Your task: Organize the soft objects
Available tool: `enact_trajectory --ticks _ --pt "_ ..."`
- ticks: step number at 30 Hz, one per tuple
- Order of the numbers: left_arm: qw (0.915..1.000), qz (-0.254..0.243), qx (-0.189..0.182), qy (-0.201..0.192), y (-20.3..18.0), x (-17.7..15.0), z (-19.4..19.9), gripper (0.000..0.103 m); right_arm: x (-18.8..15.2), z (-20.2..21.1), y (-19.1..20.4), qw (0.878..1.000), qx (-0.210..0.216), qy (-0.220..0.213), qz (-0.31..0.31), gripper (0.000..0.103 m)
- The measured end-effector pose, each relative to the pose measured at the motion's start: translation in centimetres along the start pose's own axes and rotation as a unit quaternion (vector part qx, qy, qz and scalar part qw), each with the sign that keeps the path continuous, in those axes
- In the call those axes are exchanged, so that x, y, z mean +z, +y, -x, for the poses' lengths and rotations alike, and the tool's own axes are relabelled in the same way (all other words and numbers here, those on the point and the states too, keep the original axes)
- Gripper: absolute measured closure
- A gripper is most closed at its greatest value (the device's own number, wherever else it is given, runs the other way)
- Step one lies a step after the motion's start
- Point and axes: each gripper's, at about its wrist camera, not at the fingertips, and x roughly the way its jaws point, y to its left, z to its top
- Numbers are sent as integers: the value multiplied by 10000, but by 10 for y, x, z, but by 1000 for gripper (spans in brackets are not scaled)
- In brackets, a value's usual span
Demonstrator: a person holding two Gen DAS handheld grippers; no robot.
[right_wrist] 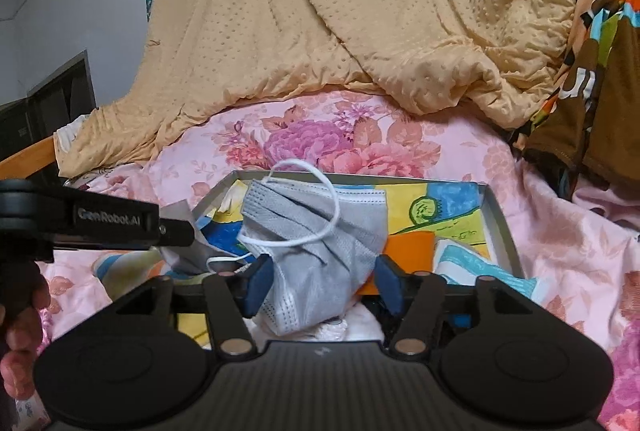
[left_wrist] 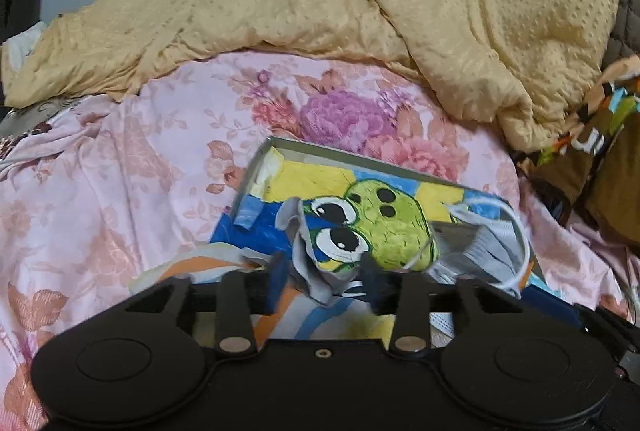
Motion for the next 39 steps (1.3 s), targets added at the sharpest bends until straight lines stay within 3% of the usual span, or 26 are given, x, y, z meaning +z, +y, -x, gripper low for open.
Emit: enact_trajectory --ticks 2,8,14,19,24,28,33,39 --pt "9999 77 12 -86 3 -1 8 41 1 8 0 9999 -76 -63 17 27" --pt "9993 66 119 -343 8 -10 46 18 3 40 -2 9997 -171 -195 -31 12" --pt "9977 -101 267 -612 11 -35 99 1 -4 87 -4 9991 -336 -230 -132 0" --pt "9966 -221 432 -666 18 -69 144 1 -18 127 -4 9982 -417 2 -435 0" --pt "9965 -188 683 -435 30 -111 183 1 -44 167 0 9941 -493 608 -749 0" --pt "9961 -171 840 -188 40 -137 203 1 -59 194 9 9924 -538 826 -735 0" --pt "9959 -144 895 -26 45 -150 219 1 -70 217 20 9932 -541 832 -610 0" --pt "9963 -289 808 -106 38 -150 227 1 -74 224 27 9943 -531 829 -419 0"
